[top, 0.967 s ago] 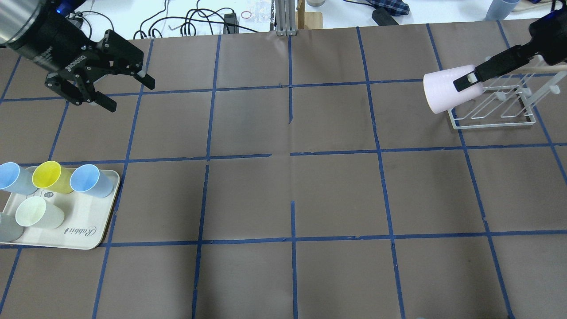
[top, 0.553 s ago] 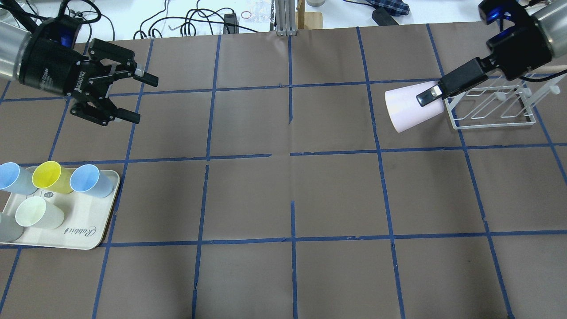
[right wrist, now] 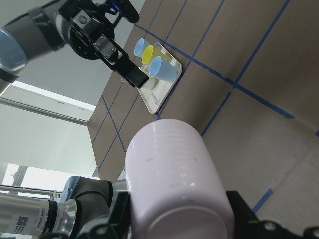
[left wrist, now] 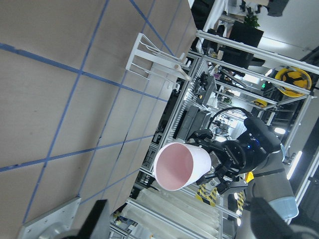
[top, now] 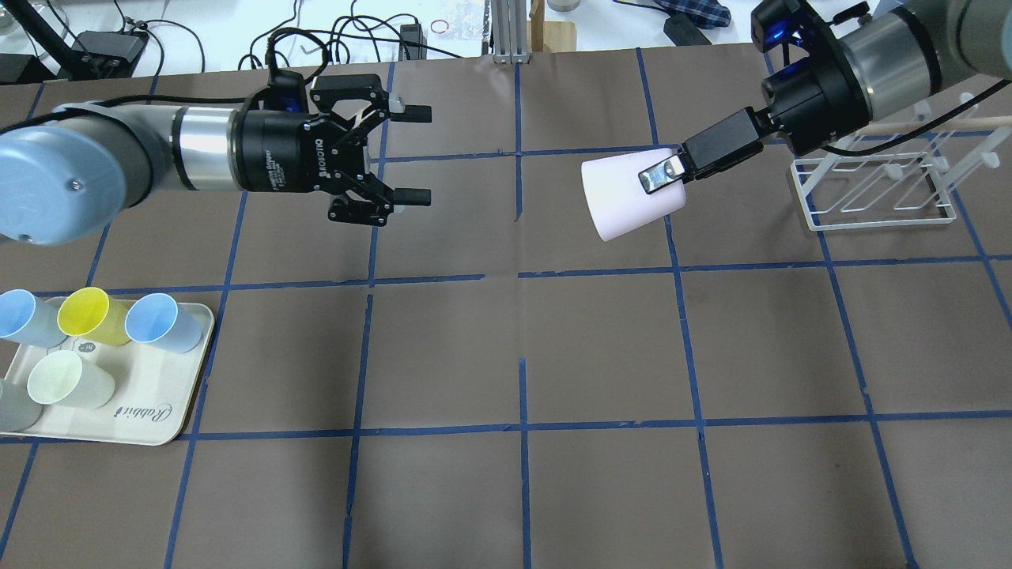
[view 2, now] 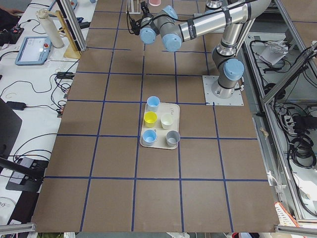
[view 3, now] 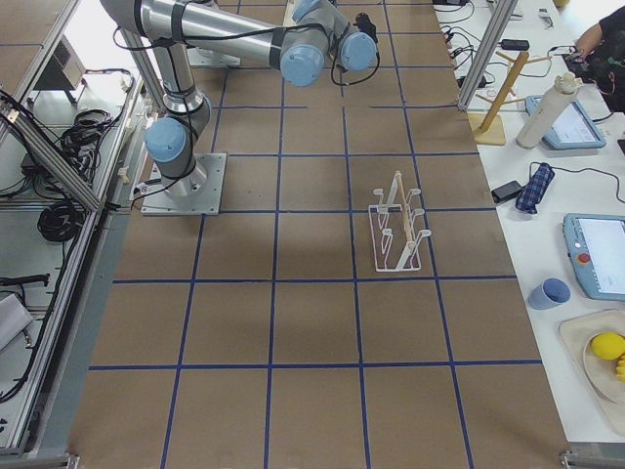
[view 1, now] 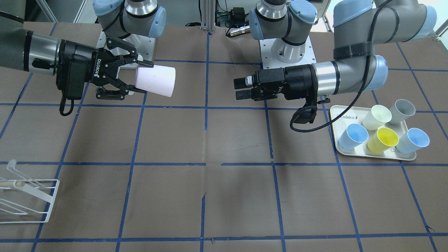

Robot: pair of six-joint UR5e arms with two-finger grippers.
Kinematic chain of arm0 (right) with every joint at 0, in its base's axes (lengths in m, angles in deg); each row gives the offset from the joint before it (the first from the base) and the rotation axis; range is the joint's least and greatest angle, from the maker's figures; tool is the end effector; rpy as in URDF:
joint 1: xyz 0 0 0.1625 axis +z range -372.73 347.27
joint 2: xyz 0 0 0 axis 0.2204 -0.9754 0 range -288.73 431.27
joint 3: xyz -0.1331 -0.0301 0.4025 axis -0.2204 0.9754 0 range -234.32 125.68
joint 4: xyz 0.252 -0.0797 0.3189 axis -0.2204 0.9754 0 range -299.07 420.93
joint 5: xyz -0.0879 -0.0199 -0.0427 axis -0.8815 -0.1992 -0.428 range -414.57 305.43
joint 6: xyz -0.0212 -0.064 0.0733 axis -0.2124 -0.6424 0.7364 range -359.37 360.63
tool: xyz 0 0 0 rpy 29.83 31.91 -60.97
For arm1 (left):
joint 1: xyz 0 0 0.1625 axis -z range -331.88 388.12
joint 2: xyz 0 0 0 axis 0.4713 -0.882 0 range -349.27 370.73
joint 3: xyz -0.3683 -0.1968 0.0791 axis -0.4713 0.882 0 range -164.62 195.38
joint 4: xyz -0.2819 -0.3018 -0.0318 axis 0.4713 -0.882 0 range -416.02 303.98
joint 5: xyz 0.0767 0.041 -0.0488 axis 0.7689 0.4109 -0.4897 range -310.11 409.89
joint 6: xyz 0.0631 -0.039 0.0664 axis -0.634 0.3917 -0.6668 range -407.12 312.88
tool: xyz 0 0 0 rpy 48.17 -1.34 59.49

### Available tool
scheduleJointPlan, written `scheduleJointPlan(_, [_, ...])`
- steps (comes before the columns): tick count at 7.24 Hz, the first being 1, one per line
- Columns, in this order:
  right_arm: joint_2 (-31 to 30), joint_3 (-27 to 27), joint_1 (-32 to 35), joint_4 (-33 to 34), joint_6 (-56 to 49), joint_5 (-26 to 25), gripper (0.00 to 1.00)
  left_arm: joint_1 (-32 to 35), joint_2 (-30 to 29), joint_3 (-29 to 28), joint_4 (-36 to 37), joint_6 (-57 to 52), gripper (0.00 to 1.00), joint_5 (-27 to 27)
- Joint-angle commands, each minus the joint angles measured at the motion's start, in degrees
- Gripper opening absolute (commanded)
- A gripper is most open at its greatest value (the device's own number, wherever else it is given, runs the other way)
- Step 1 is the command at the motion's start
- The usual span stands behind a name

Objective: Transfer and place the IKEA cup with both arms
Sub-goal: 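Bring the left gripper to the pink cup's rim and close it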

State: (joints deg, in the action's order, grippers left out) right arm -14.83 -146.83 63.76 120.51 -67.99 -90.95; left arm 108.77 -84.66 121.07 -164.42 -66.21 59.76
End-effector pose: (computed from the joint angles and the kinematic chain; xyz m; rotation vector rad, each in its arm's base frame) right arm 0.0995 -0.5001 0.4356 -0.6397 1.9682 -0.1651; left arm -0.1517 -0.5033 0.3681 0.3530 -1.6721 -0.2309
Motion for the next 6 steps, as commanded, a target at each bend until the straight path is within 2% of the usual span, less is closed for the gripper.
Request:
scheduleJointPlan(1, [-1.08,-0.3,1.12,-0.95,-1.78,5.08,0.51,4.49,-0.94,4.86,1.34,-6.54,1.0,-9.32])
scheduleJointPlan(2, [-1.17,-0.3,1.64,-1.04,-1.96,7.96,0.52,4.52,-0.59,7.14,1.26,-8.32,1.0,-9.69])
scheduleJointPlan(3, [-1.09,-0.3,2.34,-0.95,-1.96,8.86,0.53,5.56,-0.68,9.86,1.6,-10.51,1.0,-14.13])
scheduleJointPlan(4, [-1.17,-0.3,2.7,-0.86,-2.05,9.48,0.53,6.09,-0.5,10.06,1.52,-10.44,1.0,-18.79])
scheduleJointPlan(6, [-1.09,-0.3,2.96,-0.86,-2.13,11.33,0.54,7.84,0.19,10.5,1.52,-10.71,1.0,-19.27])
